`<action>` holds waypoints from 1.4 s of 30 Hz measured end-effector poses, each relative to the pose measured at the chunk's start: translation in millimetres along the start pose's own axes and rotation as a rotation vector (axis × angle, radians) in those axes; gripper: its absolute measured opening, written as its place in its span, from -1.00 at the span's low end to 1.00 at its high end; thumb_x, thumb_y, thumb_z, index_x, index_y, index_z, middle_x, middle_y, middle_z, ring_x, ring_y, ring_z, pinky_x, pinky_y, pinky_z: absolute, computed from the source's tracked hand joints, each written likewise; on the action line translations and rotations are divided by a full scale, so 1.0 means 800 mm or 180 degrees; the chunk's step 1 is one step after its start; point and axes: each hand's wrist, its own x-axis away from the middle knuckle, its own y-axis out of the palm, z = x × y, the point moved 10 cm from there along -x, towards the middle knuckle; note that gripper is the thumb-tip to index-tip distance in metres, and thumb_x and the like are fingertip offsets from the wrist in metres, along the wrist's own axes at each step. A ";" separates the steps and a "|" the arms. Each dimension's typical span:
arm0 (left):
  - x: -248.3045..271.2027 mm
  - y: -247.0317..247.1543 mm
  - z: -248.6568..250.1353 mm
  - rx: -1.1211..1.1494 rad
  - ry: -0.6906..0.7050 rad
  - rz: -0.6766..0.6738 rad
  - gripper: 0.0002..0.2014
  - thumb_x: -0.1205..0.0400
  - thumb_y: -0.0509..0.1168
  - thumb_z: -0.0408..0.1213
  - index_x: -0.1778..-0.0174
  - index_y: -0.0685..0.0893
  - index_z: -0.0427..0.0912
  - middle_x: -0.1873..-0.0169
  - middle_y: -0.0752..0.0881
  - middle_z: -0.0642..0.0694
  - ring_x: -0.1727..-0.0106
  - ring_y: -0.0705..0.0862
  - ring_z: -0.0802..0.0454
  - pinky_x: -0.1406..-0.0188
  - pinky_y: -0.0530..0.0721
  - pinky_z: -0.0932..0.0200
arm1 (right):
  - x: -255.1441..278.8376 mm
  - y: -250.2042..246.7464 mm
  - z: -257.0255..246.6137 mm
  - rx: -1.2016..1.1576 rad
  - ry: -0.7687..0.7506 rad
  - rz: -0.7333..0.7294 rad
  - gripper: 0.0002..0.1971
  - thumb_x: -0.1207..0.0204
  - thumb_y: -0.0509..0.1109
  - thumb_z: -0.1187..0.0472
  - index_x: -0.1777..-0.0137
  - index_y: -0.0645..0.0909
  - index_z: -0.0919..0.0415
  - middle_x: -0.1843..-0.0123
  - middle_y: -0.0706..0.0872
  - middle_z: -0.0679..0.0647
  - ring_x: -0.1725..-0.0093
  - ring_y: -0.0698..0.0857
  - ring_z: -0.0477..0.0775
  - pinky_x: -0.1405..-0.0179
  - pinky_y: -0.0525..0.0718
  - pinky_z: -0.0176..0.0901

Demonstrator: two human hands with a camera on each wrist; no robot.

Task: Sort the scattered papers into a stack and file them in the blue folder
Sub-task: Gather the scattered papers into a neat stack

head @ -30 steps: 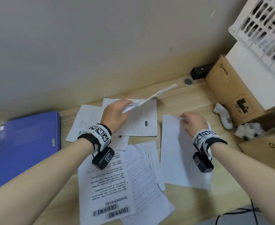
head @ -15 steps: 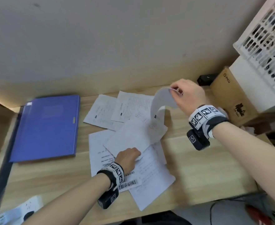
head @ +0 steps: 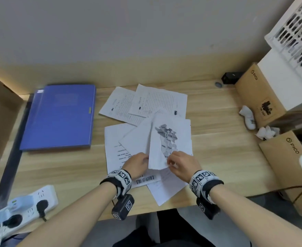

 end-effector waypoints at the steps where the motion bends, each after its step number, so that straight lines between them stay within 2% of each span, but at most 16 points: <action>1: 0.003 -0.003 -0.003 0.0162 -0.0043 0.0009 -0.66 -0.67 0.09 -0.29 -0.23 0.72 -0.11 -0.18 0.74 -0.04 -0.11 0.72 -0.11 -0.10 0.67 0.02 | 0.002 0.012 0.000 -0.0022 0.0016 -0.0144 -0.95 -0.47 0.33 0.12 0.09 0.59 -0.01 0.11 0.64 -0.12 0.09 0.64 0.00 0.28 0.70 0.00; 6: -0.004 0.010 -0.028 0.1319 -0.0673 0.0019 -0.63 -0.58 0.20 0.01 -0.03 0.75 -0.16 0.00 0.83 -0.16 -0.08 0.79 -0.20 -0.22 0.71 -0.20 | -0.004 0.052 0.000 -0.0166 -0.0017 -0.0552 -0.92 -0.48 0.32 0.11 0.05 0.59 0.01 0.07 0.64 -0.09 0.10 0.61 -0.02 0.18 0.68 -0.04; 10: -0.020 0.019 -0.035 0.1488 -0.1013 0.0158 -0.79 -0.56 0.38 -0.23 -0.06 0.74 -0.22 -0.02 0.81 -0.19 -0.07 0.78 -0.18 -0.14 0.77 -0.13 | -0.020 0.071 0.003 -0.0371 -0.0155 -0.0717 -0.90 -0.47 0.33 0.03 0.07 0.57 -0.02 0.10 0.60 -0.15 0.12 0.58 -0.05 0.17 0.65 -0.08; 13: -0.029 0.023 -0.045 0.1149 -0.1040 0.0146 -0.77 -0.56 0.36 -0.30 -0.11 0.76 -0.22 0.00 0.82 -0.15 -0.03 0.79 -0.15 -0.05 0.78 -0.05 | -0.031 0.077 0.010 -0.0562 -0.0269 -0.0960 -0.79 -0.48 0.28 -0.16 0.05 0.59 -0.07 0.11 0.57 -0.21 0.14 0.54 -0.13 0.15 0.62 -0.10; 16: -0.030 0.012 -0.051 0.0704 -0.0987 0.0230 -0.84 -0.60 0.24 -0.33 0.03 0.72 -0.23 0.19 0.74 -0.12 0.11 0.71 -0.14 0.27 0.58 0.15 | -0.053 0.044 0.030 -0.0550 -0.0306 -0.0653 -0.75 -0.60 0.18 -0.09 -0.06 0.62 -0.02 -0.01 0.65 -0.10 -0.01 0.64 0.00 0.10 0.67 0.01; 17: -0.029 0.006 -0.049 0.0499 -0.0953 0.0230 -0.84 -0.63 0.21 -0.33 0.03 0.69 -0.24 0.17 0.72 -0.13 0.09 0.70 -0.16 0.29 0.50 0.16 | -0.063 0.029 0.039 -0.0512 -0.0310 -0.0485 -0.72 -0.62 0.15 -0.07 -0.13 0.61 0.00 -0.08 0.64 -0.07 -0.09 0.63 0.02 0.08 0.68 0.03; 20: -0.026 -0.013 -0.036 -0.0022 -0.0815 0.0145 -0.77 -0.68 0.14 -0.30 -0.16 0.66 -0.17 -0.04 0.75 -0.14 -0.04 0.70 -0.20 0.11 0.57 0.10 | -0.095 -0.013 0.052 -0.0355 -0.0410 -0.0105 -0.61 -0.58 0.25 0.02 -0.39 0.49 0.04 -0.42 0.50 0.01 -0.35 0.51 0.08 -0.07 0.68 0.07; 24: -0.032 -0.047 0.003 -0.0629 -0.0453 0.0068 -0.89 -0.70 0.12 -0.28 0.06 0.55 -0.14 0.05 0.72 -0.16 0.01 0.67 -0.23 0.13 0.57 -0.01 | -0.125 -0.025 0.033 0.0181 -0.0964 -0.0404 -0.27 -0.40 0.42 0.05 -0.59 0.30 0.09 -0.68 0.23 0.11 -0.63 0.22 0.20 -0.55 0.32 0.10; 25: -0.036 -0.056 0.015 -0.0760 -0.0358 0.0031 -0.88 -0.71 0.12 -0.27 0.12 0.50 -0.12 0.08 0.70 -0.14 0.03 0.66 -0.22 0.18 0.52 0.01 | -0.130 -0.026 0.029 0.0290 -0.1069 -0.0508 -0.25 -0.35 0.43 0.03 -0.58 0.34 0.09 -0.68 0.24 0.11 -0.64 0.19 0.20 -0.59 0.23 0.13; 27: -0.044 -0.070 0.035 -0.0914 -0.0185 -0.0075 -0.86 -0.72 0.13 -0.24 0.16 0.47 -0.07 0.16 0.66 -0.10 0.09 0.60 -0.16 0.23 0.45 0.05 | -0.141 -0.026 0.024 0.0448 -0.1187 -0.0614 -0.41 -0.31 0.45 0.02 -0.39 0.54 0.07 -0.50 0.51 0.09 -0.55 0.35 0.20 -0.60 0.20 0.18; 29: -0.055 -0.084 0.045 -0.0858 -0.0138 -0.0082 -0.88 -0.71 0.16 -0.19 0.10 0.57 -0.04 0.13 0.68 -0.07 0.07 0.62 -0.12 0.19 0.48 0.07 | -0.151 -0.033 0.031 0.0437 -0.1028 -0.0585 -0.73 -0.39 0.40 0.07 -0.10 0.64 0.04 -0.10 0.74 0.02 -0.26 0.60 0.15 -0.52 0.33 0.13; 31: -0.068 -0.099 0.037 -0.0468 -0.0266 0.0179 -0.81 -0.69 0.18 -0.06 0.04 0.65 -0.04 0.06 0.75 -0.06 0.01 0.68 -0.11 0.09 0.58 0.04 | -0.157 -0.037 0.059 0.0084 -0.0600 -0.0626 -0.91 -0.49 0.33 0.11 0.04 0.60 0.02 0.09 0.75 -0.01 -0.01 0.68 0.13 -0.20 0.56 0.01; 34: -0.086 -0.117 -0.004 0.0178 -0.0753 0.0784 -0.67 -0.70 0.12 0.05 0.00 0.67 -0.09 0.00 0.74 -0.10 -0.02 0.70 -0.16 -0.08 0.65 -0.03 | -0.152 -0.045 0.130 -0.0574 0.0174 -0.0506 -0.96 -0.56 0.34 0.12 0.10 0.53 0.00 0.16 0.72 -0.03 0.16 0.68 0.09 0.25 0.59 -0.09; 37: -0.104 -0.113 -0.043 0.0031 -0.1129 0.0874 -0.63 -0.72 0.19 -0.08 -0.40 0.58 -0.15 -0.36 0.58 -0.19 -0.36 0.58 -0.21 -0.37 0.55 -0.11 | -0.132 -0.055 0.215 -0.1401 0.1094 -0.0196 -0.96 -0.59 0.35 0.20 0.09 0.58 0.05 0.24 0.73 0.02 0.31 0.76 0.09 0.50 0.59 -0.25; 39: -0.116 -0.099 -0.058 -0.0276 -0.1278 0.0674 -0.49 -0.67 0.27 -0.07 -0.53 0.44 -0.17 -0.44 0.46 -0.19 -0.48 0.46 -0.20 -0.39 0.53 -0.14 | -0.113 -0.055 0.262 -0.1851 0.1641 0.0018 -0.96 -0.61 0.33 0.28 0.00 0.58 0.16 0.24 0.72 0.06 0.41 0.76 0.01 0.66 0.56 -0.36; 42: -0.127 -0.089 -0.064 -0.0656 -0.1401 0.0690 -0.41 -0.56 0.37 0.01 -0.48 0.45 -0.12 -0.39 0.43 -0.13 -0.45 0.40 -0.15 -0.27 0.57 -0.14 | -0.099 -0.056 0.294 -0.1733 0.1842 0.0171 -0.93 -0.64 0.28 0.30 -0.07 0.56 0.23 0.21 0.68 0.03 0.42 0.62 -0.17 0.69 0.43 -0.49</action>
